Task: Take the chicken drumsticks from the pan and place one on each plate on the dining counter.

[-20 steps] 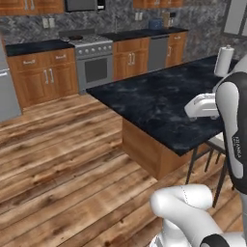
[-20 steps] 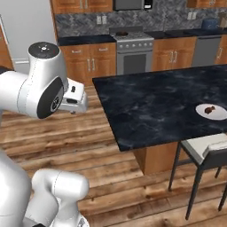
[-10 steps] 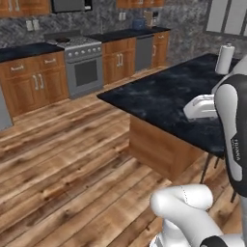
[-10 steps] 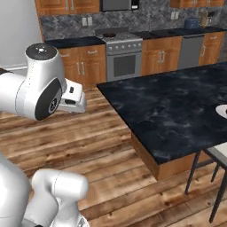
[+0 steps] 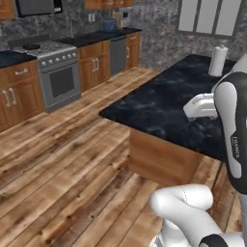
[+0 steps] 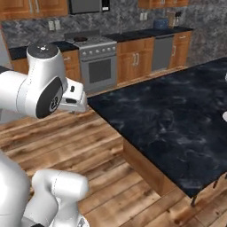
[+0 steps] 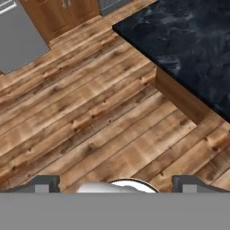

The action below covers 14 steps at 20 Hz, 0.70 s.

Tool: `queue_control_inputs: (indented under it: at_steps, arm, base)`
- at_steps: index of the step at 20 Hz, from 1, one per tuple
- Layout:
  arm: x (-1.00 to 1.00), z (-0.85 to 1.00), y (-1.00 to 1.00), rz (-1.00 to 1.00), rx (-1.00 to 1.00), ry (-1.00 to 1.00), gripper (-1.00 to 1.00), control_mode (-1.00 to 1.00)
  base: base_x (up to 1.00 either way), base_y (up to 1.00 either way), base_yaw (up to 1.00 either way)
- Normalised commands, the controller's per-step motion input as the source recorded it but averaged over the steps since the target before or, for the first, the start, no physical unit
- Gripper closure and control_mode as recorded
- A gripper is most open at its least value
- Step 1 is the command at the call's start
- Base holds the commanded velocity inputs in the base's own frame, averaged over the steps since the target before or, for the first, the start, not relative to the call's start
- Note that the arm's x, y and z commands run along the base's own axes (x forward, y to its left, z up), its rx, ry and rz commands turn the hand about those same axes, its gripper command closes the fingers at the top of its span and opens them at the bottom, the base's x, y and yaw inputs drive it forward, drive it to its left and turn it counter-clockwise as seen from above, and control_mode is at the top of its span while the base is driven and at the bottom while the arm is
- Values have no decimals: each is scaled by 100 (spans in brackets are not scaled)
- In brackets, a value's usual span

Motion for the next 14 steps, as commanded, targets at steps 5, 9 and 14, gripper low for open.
queue_control_inputs:
  at_steps: [5,9,14]
  arm:
    - [0,0,0,0,0,0,-100,100]
    - [0,0,0,0,0,0,-100,100]
    - [0,0,0,0,0,0,-100,100]
  base:
    - [100,100,-35]
    - [100,100,-35]
    - [98,100,-34]
